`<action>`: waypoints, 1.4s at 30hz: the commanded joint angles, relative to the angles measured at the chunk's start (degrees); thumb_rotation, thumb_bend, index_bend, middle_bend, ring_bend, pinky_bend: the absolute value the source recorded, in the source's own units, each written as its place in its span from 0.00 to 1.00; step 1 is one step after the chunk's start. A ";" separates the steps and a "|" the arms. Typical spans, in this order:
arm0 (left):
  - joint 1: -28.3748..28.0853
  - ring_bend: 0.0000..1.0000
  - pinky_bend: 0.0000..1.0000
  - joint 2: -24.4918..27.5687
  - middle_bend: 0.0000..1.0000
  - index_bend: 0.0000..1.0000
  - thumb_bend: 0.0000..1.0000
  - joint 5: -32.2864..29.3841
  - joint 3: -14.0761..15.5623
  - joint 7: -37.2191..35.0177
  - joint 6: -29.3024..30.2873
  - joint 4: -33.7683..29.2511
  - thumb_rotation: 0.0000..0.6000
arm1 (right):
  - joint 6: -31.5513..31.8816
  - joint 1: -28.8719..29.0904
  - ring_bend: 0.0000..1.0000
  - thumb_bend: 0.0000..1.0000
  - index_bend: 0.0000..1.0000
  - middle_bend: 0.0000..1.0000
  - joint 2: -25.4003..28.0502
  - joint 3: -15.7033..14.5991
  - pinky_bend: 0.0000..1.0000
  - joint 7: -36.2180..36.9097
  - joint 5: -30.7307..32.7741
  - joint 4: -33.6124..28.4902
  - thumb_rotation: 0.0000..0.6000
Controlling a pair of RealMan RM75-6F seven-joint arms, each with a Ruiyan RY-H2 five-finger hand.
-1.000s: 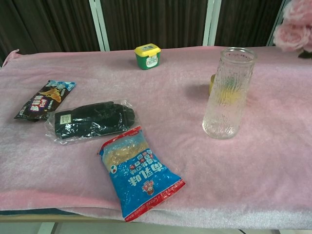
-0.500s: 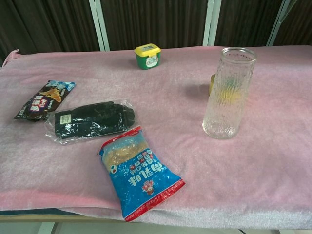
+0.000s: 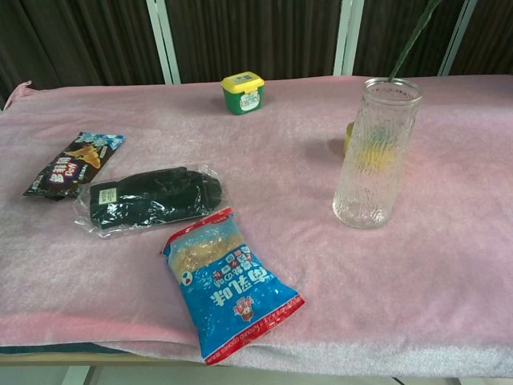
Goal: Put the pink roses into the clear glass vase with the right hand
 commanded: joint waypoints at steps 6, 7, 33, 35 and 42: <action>0.04 0.06 0.32 0.15 0.06 0.09 0.43 -0.01 -0.03 -0.31 0.05 -0.06 1.00 | -2.85 1.84 0.54 0.29 0.85 0.57 -0.56 -1.66 0.57 3.69 -0.33 2.00 1.00; 0.05 0.06 0.32 0.17 0.06 0.09 0.43 0.01 -0.04 -0.33 0.08 -0.09 1.00 | -3.22 2.01 0.54 0.29 0.85 0.57 -0.76 -1.82 0.57 4.08 -0.19 2.37 1.00; 0.29 0.06 0.33 0.64 0.07 0.11 0.43 -0.10 -0.17 -1.32 0.34 -0.22 1.00 | -11.47 4.04 0.50 0.29 0.70 0.57 -11.47 -4.56 0.56 12.96 6.23 21.94 1.00; 0.23 0.06 0.33 0.66 0.07 0.11 0.43 -0.18 -0.12 -1.15 0.11 -0.23 1.00 | -12.23 4.11 0.49 0.28 0.69 0.57 -12.40 -5.10 0.55 13.56 6.16 23.54 1.00; 0.09 0.06 0.33 0.59 0.07 0.11 0.43 -0.55 -0.29 -0.71 -0.12 -0.38 1.00 | -12.64 4.35 0.48 0.29 0.67 0.57 -14.44 -5.88 0.54 15.68 5.19 27.06 1.00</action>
